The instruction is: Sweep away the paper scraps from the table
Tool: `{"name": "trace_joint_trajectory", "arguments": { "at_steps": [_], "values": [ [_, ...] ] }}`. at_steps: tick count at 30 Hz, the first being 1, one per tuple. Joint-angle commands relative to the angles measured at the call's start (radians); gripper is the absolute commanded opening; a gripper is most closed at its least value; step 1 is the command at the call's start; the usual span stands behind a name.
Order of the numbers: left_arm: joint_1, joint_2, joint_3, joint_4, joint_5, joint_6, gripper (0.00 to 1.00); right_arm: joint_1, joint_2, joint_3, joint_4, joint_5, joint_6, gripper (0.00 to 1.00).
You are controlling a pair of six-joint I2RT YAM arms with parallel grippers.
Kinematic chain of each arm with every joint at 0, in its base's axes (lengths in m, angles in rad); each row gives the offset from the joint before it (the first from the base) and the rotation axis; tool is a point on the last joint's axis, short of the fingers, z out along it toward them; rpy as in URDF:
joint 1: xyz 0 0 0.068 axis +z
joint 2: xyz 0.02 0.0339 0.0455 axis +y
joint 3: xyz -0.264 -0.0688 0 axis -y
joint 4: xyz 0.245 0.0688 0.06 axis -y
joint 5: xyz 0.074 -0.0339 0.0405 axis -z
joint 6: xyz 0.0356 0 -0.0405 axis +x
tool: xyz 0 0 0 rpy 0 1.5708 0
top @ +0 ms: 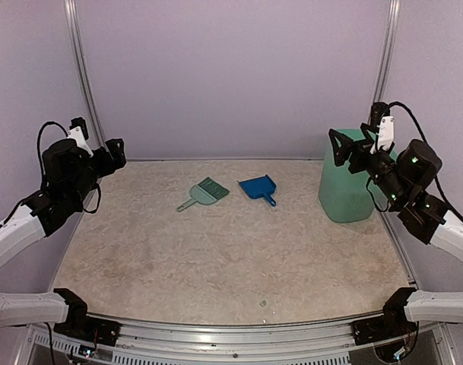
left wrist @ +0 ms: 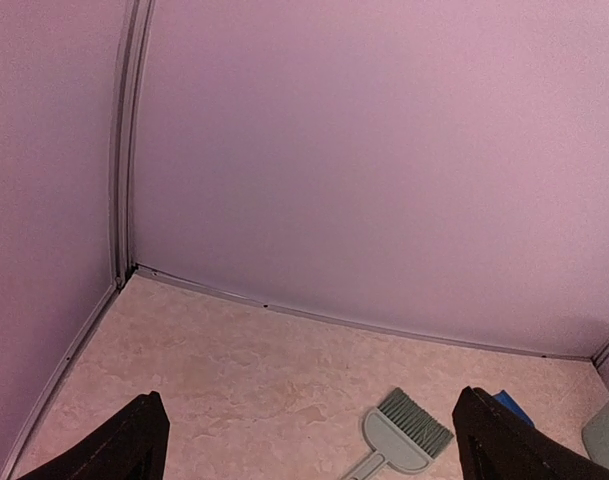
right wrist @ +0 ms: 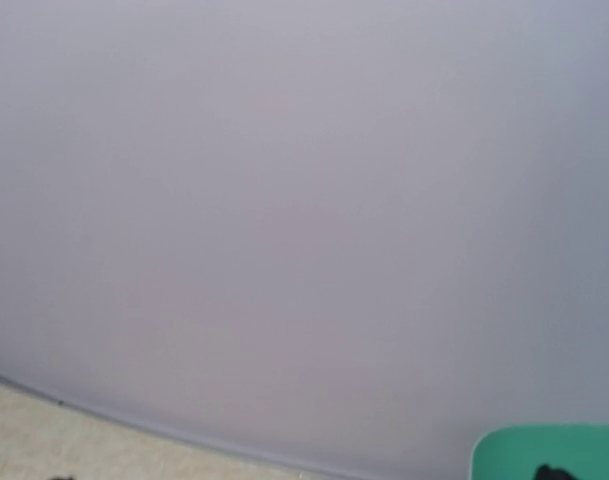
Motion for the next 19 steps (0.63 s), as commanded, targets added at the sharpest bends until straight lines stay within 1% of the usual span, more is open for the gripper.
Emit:
{"name": "trace_joint_trajectory", "arguments": {
  "at_steps": [1, 12, 19],
  "values": [
    [0.008, -0.01, -0.014, 0.039, -0.02, 0.019, 0.99, 0.008, -0.011, -0.018, 0.04, 0.012, -0.023, 0.99],
    [0.01, -0.014, -0.015, 0.038, -0.021, 0.02, 0.99, 0.007, -0.008, -0.022, 0.049, 0.004, -0.031, 0.99],
    [0.011, -0.011, -0.016, 0.042, -0.018, 0.022, 0.99, 0.008, -0.002, -0.018, 0.051, 0.024, -0.023, 0.99]
  ]
}}
